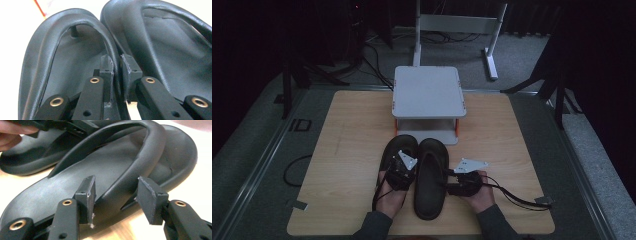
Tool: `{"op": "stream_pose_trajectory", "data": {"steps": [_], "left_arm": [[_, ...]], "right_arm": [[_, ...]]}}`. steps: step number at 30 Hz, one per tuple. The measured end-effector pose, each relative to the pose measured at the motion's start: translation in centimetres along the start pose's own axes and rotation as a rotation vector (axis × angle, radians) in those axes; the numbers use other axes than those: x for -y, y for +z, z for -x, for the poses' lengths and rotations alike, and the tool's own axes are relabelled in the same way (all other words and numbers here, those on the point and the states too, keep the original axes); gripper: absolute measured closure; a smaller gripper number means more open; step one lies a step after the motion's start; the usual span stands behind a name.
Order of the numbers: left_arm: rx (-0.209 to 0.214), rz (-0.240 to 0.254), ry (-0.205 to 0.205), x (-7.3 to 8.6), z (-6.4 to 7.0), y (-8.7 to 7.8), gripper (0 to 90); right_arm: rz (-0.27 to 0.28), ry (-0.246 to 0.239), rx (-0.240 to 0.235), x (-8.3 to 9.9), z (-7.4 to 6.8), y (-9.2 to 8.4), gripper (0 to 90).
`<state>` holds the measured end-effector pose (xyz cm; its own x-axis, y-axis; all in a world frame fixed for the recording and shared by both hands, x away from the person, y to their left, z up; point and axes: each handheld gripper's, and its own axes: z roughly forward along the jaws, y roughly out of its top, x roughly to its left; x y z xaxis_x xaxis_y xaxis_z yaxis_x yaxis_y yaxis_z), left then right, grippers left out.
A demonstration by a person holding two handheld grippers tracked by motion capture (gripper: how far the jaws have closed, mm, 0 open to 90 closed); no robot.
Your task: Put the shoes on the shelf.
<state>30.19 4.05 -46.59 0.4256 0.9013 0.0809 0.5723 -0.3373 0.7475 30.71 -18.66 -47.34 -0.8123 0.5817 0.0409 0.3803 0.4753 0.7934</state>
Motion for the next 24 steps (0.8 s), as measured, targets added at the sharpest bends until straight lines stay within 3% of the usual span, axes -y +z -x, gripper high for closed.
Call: {"op": "stream_pose_trajectory", "data": {"steps": [11,14,19,22,24], "left_arm": [[0.096,0.013,-0.074,0.2,-1.6,-0.6,78.5],[0.107,0.003,-0.065,0.5,-1.7,-1.2,78.1],[0.191,0.007,-0.073,0.7,-2.0,-1.3,64.4],[0.223,0.047,-0.096,0.8,-2.4,-1.8,56.1],[0.219,0.069,-0.077,1.0,-2.5,-2.6,52.1]], "right_arm": [[0.005,0.04,-0.04,0.3,-0.8,-0.2,47.9],[0.011,0.052,-0.034,0.4,-0.8,-0.2,48.3],[0.023,0.07,-0.038,0.3,-0.8,-0.2,48.8],[0.018,0.062,-0.035,0.3,-0.8,-0.2,46.4],[0.011,0.058,-0.031,0.4,-0.8,-0.3,44.8]]}}
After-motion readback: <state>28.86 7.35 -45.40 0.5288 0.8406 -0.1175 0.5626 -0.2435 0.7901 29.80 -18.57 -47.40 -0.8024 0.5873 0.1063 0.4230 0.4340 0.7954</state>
